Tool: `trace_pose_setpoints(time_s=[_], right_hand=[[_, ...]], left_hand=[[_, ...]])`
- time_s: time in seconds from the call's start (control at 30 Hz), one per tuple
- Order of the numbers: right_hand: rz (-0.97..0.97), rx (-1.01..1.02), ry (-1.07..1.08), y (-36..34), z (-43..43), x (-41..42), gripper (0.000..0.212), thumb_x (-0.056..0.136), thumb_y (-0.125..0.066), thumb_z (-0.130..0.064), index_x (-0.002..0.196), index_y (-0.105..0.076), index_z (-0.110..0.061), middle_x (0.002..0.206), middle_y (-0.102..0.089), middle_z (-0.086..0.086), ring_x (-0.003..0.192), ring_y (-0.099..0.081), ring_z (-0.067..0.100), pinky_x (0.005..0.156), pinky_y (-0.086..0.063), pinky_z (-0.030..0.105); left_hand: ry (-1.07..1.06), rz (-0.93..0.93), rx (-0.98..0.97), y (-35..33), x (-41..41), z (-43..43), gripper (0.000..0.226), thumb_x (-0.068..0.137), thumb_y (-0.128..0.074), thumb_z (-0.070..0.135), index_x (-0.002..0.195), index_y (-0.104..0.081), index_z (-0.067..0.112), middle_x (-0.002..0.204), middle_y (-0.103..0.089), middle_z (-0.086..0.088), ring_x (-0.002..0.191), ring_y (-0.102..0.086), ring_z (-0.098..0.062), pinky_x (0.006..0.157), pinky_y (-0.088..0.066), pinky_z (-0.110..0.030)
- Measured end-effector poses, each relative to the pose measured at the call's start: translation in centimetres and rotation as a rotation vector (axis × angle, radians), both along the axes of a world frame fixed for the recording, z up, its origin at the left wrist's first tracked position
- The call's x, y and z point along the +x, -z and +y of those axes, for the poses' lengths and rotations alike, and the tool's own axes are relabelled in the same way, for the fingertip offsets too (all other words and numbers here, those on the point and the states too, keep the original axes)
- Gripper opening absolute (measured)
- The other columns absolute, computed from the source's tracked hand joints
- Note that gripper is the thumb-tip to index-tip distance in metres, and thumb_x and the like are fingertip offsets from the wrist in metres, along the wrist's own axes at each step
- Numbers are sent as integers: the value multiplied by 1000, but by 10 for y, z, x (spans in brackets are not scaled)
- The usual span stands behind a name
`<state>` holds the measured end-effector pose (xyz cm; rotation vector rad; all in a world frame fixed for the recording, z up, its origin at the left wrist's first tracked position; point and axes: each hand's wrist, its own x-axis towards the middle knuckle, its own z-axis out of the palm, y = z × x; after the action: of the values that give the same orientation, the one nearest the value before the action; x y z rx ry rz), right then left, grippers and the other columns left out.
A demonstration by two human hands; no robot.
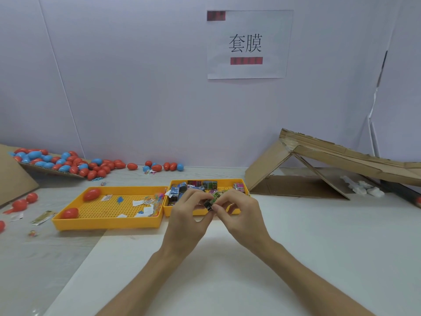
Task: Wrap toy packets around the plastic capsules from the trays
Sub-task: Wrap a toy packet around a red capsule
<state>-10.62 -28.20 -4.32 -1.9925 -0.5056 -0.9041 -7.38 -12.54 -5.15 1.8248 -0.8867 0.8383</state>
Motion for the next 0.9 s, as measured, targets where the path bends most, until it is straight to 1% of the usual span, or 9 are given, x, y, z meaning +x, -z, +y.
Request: trace_pose_setpoints(time_s=[0.07,0.27,0.37,0.47,0.53,0.63,0.77,0.9], right_hand=[[10,2,-9,0,0,-1,9,86,-73,-9,81,-69,-15,79,-65,-7,75,-61,10,64,-48,18],[41,4,-17,-2,1,-2,10,87,-74,-6,81,-69,-14,80,-65,-5,75,-61,11,62,-50,24],[77,59,-22,-3,2,-3,12,86,-73,-4,80,-70,-14,80,-66,-5,76,-63,12,63,-53,29],[105,85,-21,-1,3,-3,13,86,-71,-4,79,-68,-15,79,-65,-6,75,-65,13,64,-54,36],[103,86,-17,-1,3,-3,13,86,-70,-4,78,-67,-14,79,-65,-5,75,-64,15,65,-54,38],[88,74,-17,0,3,-3,11,85,-70,-6,79,-67,-14,79,-65,-5,75,-64,16,64,-54,38],[49,41,-21,0,3,-4,12,85,-70,-7,78,-65,-14,78,-63,-8,75,-62,14,62,-53,35],[19,-37,-9,0,4,-5,13,86,-69,-5,78,-64,-14,79,-61,-8,76,-59,12,62,-51,34]], left_hand=[[-3,5,-3,0,0,0,29,78,-83,-2,103,-70,7,99,-63,2,92,-66,-6,79,-56,-15],[-14,9,-3,0,-1,0,31,78,-82,-2,105,-69,8,100,-64,3,94,-65,-4,80,-55,-13],[-4,16,4,0,-3,0,33,79,-81,-3,107,-69,9,101,-64,1,94,-66,-6,80,-55,-14],[-10,-3,34,-1,-3,0,28,79,-81,-3,103,-72,8,100,-63,1,92,-65,-8,79,-57,-18],[-13,-1,43,-2,-3,0,29,78,-81,-4,104,-74,8,101,-63,2,93,-64,-6,80,-56,-16],[-21,-8,55,-2,-4,0,30,77,-82,-4,105,-75,6,102,-63,3,95,-62,-5,81,-52,-10],[-47,4,59,-2,-4,0,30,78,-82,-3,106,-76,6,101,-65,-1,92,-63,-7,80,-55,-17],[-71,0,51,-2,-5,0,30,76,-83,-4,104,-76,6,99,-66,-3,91,-62,-7,79,-53,-13]])
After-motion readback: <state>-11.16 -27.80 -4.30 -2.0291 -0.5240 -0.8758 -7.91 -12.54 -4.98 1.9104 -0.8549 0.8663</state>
